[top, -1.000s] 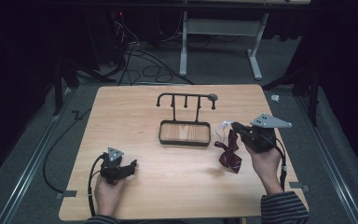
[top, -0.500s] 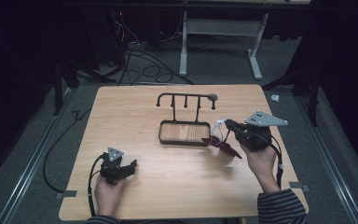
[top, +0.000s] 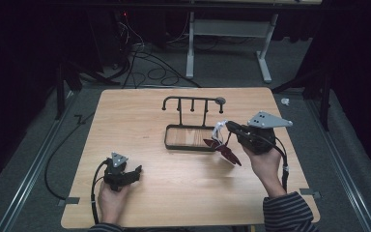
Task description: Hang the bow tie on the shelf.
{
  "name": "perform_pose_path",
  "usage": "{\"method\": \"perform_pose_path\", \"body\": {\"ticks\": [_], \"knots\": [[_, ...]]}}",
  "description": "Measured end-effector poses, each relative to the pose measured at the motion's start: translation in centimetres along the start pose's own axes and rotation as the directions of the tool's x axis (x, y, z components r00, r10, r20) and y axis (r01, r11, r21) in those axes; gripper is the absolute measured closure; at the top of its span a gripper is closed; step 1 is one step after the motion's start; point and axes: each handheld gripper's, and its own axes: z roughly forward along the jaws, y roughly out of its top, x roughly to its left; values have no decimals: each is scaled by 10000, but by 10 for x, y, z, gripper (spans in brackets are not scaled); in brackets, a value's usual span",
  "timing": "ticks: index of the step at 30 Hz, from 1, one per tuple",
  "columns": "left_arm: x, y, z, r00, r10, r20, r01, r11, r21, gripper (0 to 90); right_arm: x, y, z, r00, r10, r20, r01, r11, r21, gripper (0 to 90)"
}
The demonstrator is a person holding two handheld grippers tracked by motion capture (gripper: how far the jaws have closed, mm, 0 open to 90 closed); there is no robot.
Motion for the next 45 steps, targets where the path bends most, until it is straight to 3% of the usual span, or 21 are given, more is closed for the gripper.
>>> {"method": "perform_pose_path", "body": {"ticks": [17,45], "knots": [[0,0,0,10000,-36,7,36,10000,-41,294,10,17,17,9990,-225,-392,222,9997,-96,886],[0,0,0,10000,-43,15,43,10000,-48,292,17,38,41,9958,-214,-886,212,9998,-29,887]]}}
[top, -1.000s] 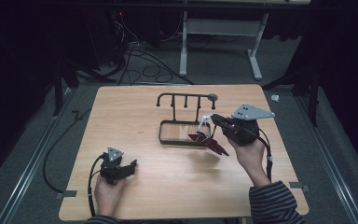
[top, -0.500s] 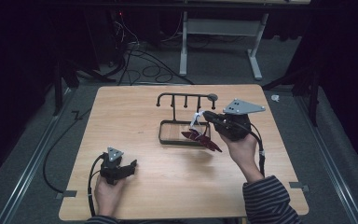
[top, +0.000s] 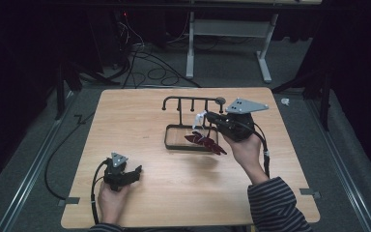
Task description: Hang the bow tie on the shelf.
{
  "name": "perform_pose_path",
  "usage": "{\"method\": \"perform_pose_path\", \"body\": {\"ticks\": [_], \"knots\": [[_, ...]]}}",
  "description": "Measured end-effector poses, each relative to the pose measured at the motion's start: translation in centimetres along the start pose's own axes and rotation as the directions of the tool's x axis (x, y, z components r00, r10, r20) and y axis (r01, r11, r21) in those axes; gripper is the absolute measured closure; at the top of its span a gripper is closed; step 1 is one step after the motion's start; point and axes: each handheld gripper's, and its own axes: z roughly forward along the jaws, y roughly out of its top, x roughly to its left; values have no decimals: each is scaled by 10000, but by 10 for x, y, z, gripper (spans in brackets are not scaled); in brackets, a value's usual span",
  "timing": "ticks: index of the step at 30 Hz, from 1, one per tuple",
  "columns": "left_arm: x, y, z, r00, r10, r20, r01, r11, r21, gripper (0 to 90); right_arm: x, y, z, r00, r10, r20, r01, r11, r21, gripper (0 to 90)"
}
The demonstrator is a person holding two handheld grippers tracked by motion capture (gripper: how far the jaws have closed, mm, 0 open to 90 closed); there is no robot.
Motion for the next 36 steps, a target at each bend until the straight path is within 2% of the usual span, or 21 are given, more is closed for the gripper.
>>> {"method": "perform_pose_path", "body": {"ticks": [17,36], "knots": [[0,0,0,10000,43,0,-43,10000,33,291,-5,7,19,9999,149,-9,-149,9996,232,887],[0,0,0,10000,34,26,-34,10000,11,291,-6,23,40,10000,19,18,-20,9992,394,886]]}}
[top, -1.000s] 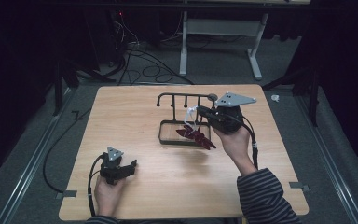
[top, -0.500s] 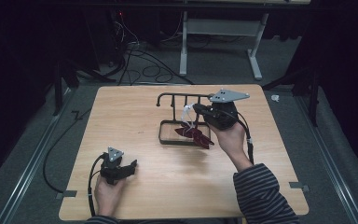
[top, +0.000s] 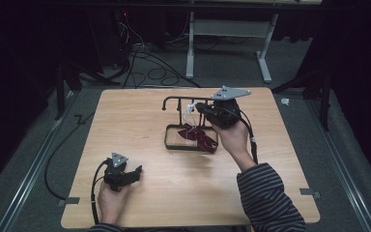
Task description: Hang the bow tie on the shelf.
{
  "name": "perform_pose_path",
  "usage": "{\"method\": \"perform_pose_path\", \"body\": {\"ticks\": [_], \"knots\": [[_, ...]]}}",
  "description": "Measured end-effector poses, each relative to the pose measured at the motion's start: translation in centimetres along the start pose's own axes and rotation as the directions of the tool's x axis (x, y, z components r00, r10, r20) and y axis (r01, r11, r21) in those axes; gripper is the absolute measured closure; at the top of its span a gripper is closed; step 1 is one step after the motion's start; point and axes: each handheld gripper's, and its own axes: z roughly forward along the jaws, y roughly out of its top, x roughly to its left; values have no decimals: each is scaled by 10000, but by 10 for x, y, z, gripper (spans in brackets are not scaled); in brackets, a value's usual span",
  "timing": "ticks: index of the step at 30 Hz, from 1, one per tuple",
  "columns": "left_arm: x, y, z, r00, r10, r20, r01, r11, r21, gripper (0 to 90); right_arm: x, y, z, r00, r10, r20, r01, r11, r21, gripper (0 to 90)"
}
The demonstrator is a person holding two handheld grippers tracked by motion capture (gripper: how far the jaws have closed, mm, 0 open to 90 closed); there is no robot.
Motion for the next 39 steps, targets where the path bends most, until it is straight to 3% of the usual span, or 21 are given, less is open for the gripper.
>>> {"method": "perform_pose_path", "body": {"ticks": [31,39], "knots": [[0,0,0,10000,19,-14,-19,10000,28,292,-19,16,20,9983,384,435,-388,9992,84,886],[0,0,0,10000,21,-9,-21,10000,26,292,-22,17,30,9981,374,495,-397,9982,460,885]]}}
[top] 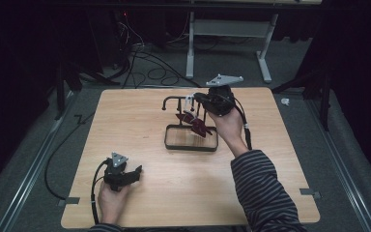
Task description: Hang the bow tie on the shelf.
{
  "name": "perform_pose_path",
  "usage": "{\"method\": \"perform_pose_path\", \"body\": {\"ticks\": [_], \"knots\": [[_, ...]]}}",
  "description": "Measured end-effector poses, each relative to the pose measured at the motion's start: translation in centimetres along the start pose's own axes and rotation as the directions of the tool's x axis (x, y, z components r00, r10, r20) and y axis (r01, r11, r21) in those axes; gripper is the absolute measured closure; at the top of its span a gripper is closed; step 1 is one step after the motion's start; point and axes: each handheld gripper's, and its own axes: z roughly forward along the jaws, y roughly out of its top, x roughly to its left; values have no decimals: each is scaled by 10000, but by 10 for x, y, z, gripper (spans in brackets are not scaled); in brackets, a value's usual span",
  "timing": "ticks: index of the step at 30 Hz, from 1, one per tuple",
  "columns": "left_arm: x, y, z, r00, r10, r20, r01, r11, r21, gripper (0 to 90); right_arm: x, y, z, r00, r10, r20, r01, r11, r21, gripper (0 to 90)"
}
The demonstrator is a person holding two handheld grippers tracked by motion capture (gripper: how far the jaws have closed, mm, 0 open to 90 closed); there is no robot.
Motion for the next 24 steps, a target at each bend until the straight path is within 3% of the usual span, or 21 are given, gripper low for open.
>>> {"method": "perform_pose_path", "body": {"ticks": [4,18,24], "knots": [[0,0,0,10000,-7,2,7,10000,-2,292,0,-1,5,9999,125,-61,-124,9999,116,885],[0,0,0,10000,-21,12,21,10000,-33,292,12,1,-2,9990,-370,-266,372,9993,69,885],[0,0,0,10000,-36,11,36,10000,-60,292,15,0,5,9986,-469,-229,475,9986,246,885]]}}
